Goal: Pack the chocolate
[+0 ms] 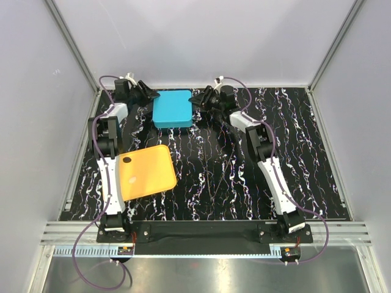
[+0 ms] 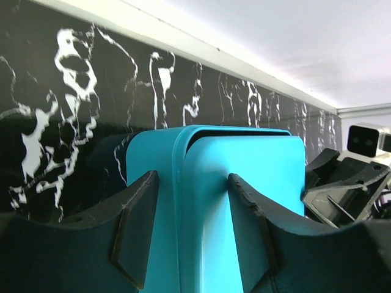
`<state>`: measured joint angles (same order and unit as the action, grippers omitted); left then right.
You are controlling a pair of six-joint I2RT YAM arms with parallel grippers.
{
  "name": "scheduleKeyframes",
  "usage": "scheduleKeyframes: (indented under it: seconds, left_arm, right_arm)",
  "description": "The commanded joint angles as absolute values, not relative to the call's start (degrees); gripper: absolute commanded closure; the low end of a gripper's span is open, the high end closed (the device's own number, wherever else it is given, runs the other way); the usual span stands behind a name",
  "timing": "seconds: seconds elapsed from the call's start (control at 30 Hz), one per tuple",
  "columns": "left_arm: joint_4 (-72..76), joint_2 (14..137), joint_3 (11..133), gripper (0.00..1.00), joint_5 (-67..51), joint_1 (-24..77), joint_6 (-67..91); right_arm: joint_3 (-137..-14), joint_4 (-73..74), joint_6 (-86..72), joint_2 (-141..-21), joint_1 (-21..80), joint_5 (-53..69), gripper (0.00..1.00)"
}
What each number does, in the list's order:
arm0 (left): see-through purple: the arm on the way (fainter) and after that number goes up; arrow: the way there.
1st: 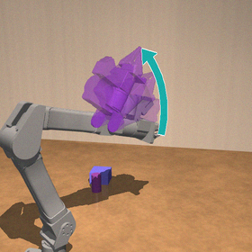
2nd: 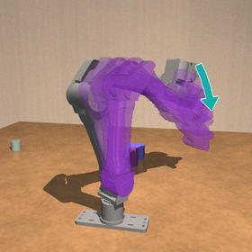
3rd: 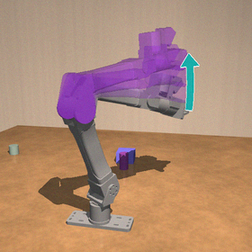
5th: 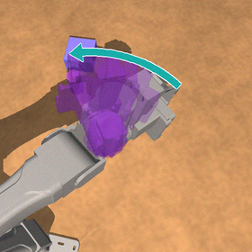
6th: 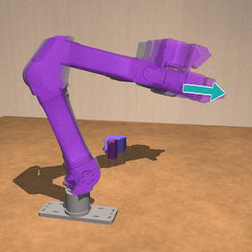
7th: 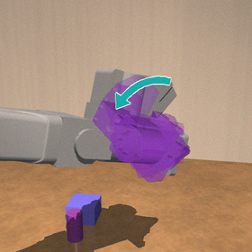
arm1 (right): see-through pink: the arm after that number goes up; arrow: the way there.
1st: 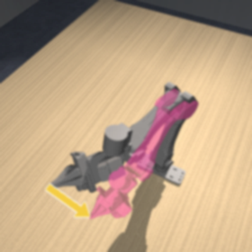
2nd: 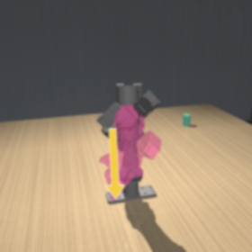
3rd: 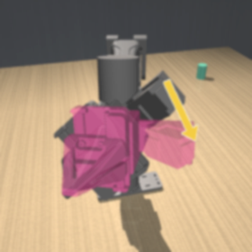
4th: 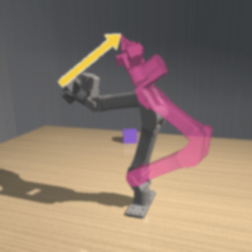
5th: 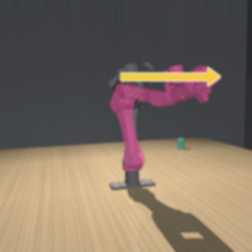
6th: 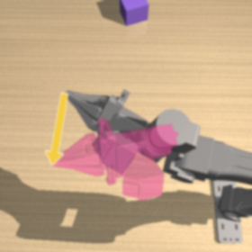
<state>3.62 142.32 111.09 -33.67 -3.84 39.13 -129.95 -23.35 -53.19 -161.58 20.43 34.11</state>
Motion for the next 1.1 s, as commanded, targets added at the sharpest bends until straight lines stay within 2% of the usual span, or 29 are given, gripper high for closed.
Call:
scheduleKeyframes:
  seconds: [0.0, 0.33, 0.43, 0.5, 0.7, 0.77, 0.9, 1.07]
  left_arm:
    - [3.7, 138.7, 105.9, 0.49, -38.8, -2.9, 40.6]
    - [4.8, 131.0, 95.0, 0.51, -41.0, -2.5, 39.9]
    - [3.3, 128.9, 94.4, 0.48, -39.6, -2.5, 38.8]
    - [1.5, 130.1, 98.7, 0.41, -37.7, -2.4, 37.8]
    - [-3.5, 141.4, 116.4, 0.42, -39.5, -2.5, 41.0]
    - [-3.3, 141.6, 117.1, 0.41, -39.6, -2.5, 41.0]
    - [-5.5, 138.9, 115.8, 0.33, -37.9, -2.9, 37.0]
    - [-8.2, 133.2, 110.6, 0.29, -34.5, -4.7, 32.2]
  right_arm:
    - [-124.4, -23.4, -52.1, -156.7, 22.3, 37.1, 0.52]
    - [-106.1, -33.0, -55.9, -146.0, 24.2, 36.7, 0.53]
    - [-103.8, -33.5, -55.7, -143.9, 24.3, 35.8, 0.53]
    - [-104.8, -31.6, -54.2, -143.4, 24.3, 34.2, 0.50]
    - [-118.0, -19.1, -49.6, -147.2, 23.6, 29.1, 0.42]
    - [-120.7, -17.3, -49.9, -148.8, 23.1, 28.1, 0.42]
    - [-121.0, -17.6, -49.6, -149.2, 22.9, 27.3, 0.42]
    - [-122.3, -14.7, -44.4, -148.6, 22.0, 26.0, 0.42]
